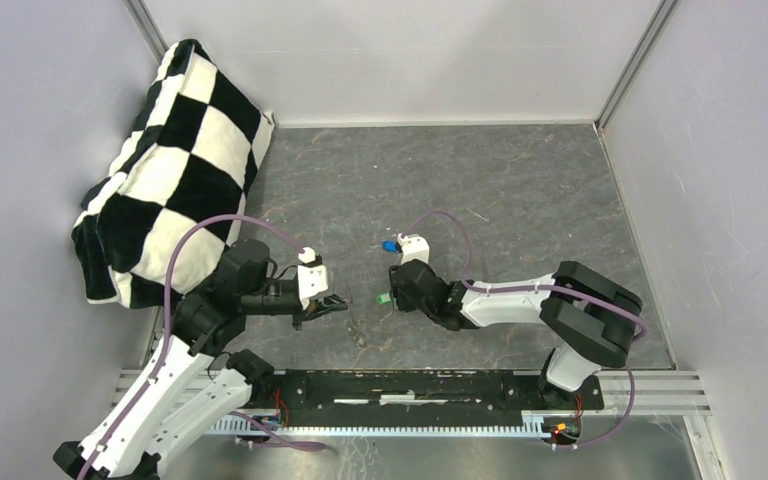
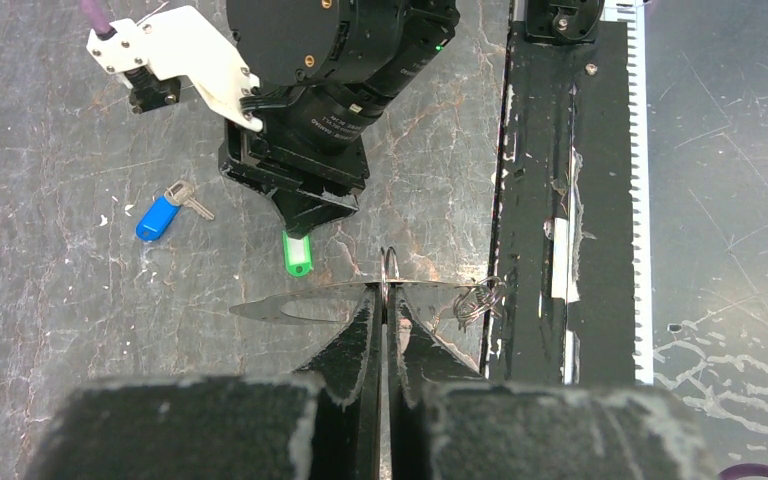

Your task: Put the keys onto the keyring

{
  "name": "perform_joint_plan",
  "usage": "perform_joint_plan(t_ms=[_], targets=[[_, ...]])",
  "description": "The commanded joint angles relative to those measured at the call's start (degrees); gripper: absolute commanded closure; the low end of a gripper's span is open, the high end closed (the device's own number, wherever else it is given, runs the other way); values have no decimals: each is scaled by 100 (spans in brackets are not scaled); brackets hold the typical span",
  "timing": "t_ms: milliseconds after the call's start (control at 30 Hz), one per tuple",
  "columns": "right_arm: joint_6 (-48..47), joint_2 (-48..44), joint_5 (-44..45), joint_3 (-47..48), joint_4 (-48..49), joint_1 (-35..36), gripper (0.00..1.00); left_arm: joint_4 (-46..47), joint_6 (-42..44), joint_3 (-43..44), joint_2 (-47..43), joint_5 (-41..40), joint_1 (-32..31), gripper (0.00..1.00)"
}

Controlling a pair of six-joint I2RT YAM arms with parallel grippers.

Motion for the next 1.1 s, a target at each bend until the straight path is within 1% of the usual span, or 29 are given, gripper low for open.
perform_joint_plan(t_ms=[0, 233, 567, 867, 933, 1067], targets=[[-55, 126, 222, 336, 8, 7, 57, 260, 0, 141, -98, -2, -17, 98], [-204, 136, 371, 458, -83, 62, 65, 261, 8, 91, -145, -21, -16, 98], [-202, 191, 392, 433, -157, 70, 67, 255, 17, 115, -160, -16, -16, 98], [-173, 108, 260, 186, 131, 69, 80, 255, 17, 130, -140, -14, -18, 98], [-171, 127, 224, 194, 126, 74, 80, 256, 22, 143, -149, -21, -16, 98], [-197, 59, 232, 127, 104, 66, 69, 254, 17, 161, -153, -26, -15, 98]])
